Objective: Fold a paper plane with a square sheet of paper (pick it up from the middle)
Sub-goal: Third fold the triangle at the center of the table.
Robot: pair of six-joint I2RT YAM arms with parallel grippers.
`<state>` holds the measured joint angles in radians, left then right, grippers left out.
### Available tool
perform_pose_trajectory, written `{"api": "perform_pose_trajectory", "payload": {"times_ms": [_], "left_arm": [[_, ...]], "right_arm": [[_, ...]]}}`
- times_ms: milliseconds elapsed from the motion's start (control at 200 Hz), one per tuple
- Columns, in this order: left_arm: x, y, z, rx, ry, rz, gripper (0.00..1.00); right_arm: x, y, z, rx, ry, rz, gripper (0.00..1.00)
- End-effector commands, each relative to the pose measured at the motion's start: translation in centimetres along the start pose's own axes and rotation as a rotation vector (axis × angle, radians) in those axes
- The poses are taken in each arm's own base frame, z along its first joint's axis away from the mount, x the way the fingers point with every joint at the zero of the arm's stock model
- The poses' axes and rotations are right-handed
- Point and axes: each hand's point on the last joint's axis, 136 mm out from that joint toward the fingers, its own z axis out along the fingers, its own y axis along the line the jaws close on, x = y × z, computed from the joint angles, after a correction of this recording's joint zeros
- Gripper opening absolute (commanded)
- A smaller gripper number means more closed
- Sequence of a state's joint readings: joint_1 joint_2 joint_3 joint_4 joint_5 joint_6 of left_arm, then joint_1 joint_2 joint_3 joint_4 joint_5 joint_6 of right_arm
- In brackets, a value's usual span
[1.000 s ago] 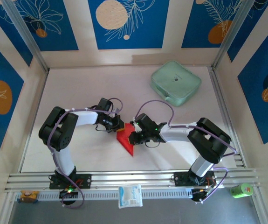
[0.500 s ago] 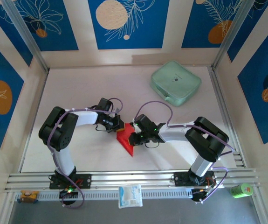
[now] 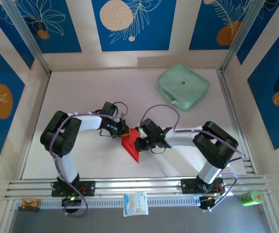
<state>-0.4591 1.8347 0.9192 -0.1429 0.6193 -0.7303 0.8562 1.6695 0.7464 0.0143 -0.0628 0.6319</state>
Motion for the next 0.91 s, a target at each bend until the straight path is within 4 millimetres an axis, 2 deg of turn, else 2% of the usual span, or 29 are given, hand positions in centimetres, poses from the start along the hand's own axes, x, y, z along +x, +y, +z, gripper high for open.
{"api": "perform_pose_trajectory", "payload": {"times_ms": [0,605,840,900], "left_arm": [[0.6,1.1,-0.2,-0.048,0.014,-0.027,0.09],[0.4,0.6,-0.5,-0.037,0.006,-0.019,0.09],[-0.6,-1.5,-1.9,-0.024,-0.021,0.024,0.18],[-0.5,-1.5,-2.4,-0.055,-0.012,0.026,0.2]], "right_arm": [[-0.8,0.6,-0.8,0.0,-0.021,-0.023,0.03],[0.7,-0.6,0.4,0.016,0.023,0.004,0.03],[1.0,-0.9,0.8,0.019,0.026,0.014,0.03],[1.1,-1.0,0.9,0.023,0.022,0.017,0.03]]}}
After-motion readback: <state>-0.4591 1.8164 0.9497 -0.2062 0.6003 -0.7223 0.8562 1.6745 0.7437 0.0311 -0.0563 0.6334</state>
